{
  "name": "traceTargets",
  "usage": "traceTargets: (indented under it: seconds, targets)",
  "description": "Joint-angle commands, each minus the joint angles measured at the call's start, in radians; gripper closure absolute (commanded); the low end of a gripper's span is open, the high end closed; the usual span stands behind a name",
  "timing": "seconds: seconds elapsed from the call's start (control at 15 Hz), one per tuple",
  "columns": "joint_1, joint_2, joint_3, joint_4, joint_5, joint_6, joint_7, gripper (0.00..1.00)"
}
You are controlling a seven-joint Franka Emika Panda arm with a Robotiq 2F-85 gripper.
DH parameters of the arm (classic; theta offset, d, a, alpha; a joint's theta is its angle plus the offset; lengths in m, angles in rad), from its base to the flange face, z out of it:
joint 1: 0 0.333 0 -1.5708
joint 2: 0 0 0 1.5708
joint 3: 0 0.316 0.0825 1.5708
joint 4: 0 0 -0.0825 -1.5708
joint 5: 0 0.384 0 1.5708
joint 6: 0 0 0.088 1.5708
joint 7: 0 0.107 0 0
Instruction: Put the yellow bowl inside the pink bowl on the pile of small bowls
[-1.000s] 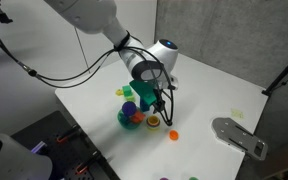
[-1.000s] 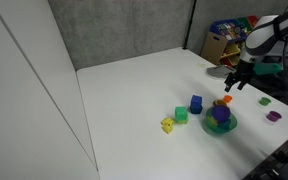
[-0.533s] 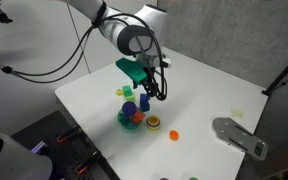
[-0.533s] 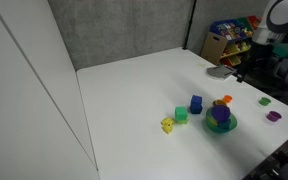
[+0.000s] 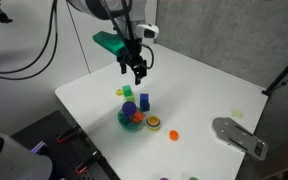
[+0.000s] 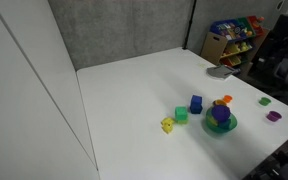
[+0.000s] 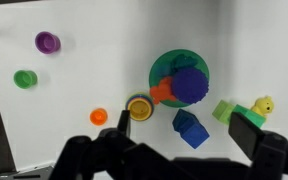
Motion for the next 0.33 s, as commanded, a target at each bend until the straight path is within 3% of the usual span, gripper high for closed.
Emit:
traceTargets:
  seconds: [0.0,0.27]
  targets:
    - [0.008,-0.096,0.005,-0.031,-0.018,-0.051,0.033,0.00]
    - [0.010,-0.085,-0.003,-0.022,-0.002,-0.058,0.005,0.00]
